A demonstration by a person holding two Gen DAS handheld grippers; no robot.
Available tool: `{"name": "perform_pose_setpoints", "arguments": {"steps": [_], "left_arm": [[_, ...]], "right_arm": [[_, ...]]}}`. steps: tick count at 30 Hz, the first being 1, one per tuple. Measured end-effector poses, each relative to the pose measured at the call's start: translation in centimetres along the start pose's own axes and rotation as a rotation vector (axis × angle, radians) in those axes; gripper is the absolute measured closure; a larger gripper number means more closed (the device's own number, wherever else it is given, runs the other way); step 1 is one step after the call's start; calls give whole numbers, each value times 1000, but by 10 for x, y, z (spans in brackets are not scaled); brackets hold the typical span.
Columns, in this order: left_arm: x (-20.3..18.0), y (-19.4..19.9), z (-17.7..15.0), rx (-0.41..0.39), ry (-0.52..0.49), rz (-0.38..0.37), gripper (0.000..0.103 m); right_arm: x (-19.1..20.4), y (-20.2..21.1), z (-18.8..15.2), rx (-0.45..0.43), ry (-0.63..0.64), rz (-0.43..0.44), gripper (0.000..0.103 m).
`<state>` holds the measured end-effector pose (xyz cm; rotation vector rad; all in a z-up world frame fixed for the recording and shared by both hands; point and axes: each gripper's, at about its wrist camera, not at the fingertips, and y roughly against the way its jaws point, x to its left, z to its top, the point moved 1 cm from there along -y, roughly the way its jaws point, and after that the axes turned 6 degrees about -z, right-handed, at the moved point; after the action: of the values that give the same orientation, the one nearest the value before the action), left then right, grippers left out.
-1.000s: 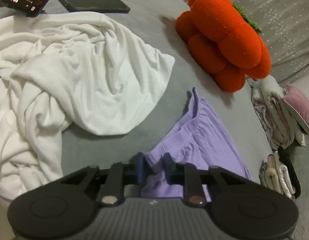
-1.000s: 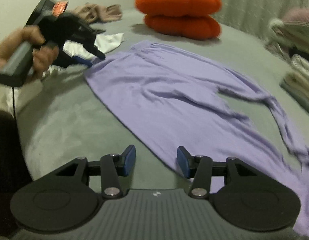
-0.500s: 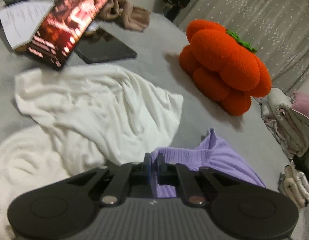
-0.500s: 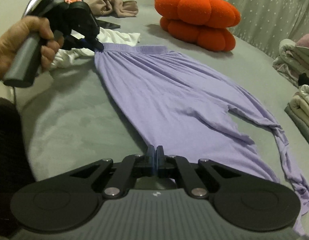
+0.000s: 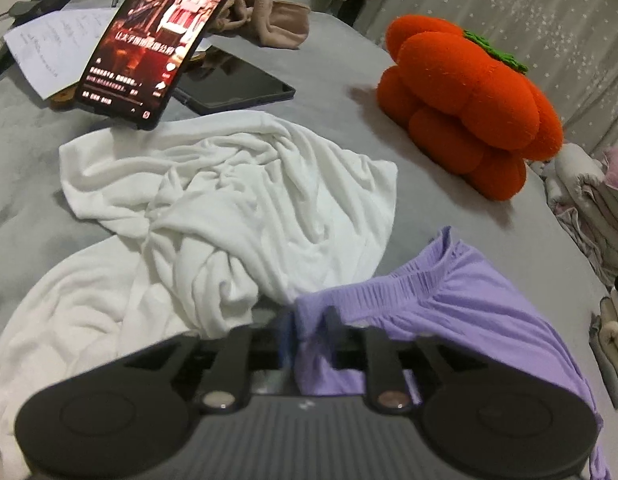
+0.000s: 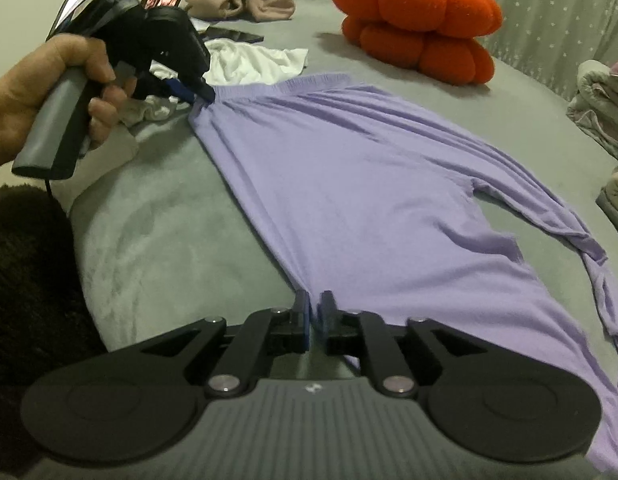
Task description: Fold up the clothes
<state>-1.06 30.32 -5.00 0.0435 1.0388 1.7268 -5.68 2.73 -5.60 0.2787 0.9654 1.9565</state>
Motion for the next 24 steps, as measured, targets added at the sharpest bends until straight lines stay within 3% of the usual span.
{"name": "perform_pose_setpoints", "arguments": {"steps": [3,6,14,24], "left_arm": [[-9,9,-5,-14,-57,-10,43],[-22,18,-12,-24,-122,-20,33],[-70,43,-45,-49,-343,-90,23],[-119,47,-106,57,-456,-252,23]], "right_arm": [[-11,6,-4,2,-59,-9,85],[-26,13,-11,4,-127,-20,62],[-82,35,-54,38,-371,-96,62],[-142,69,-107,42,-598,-222,62]]}}
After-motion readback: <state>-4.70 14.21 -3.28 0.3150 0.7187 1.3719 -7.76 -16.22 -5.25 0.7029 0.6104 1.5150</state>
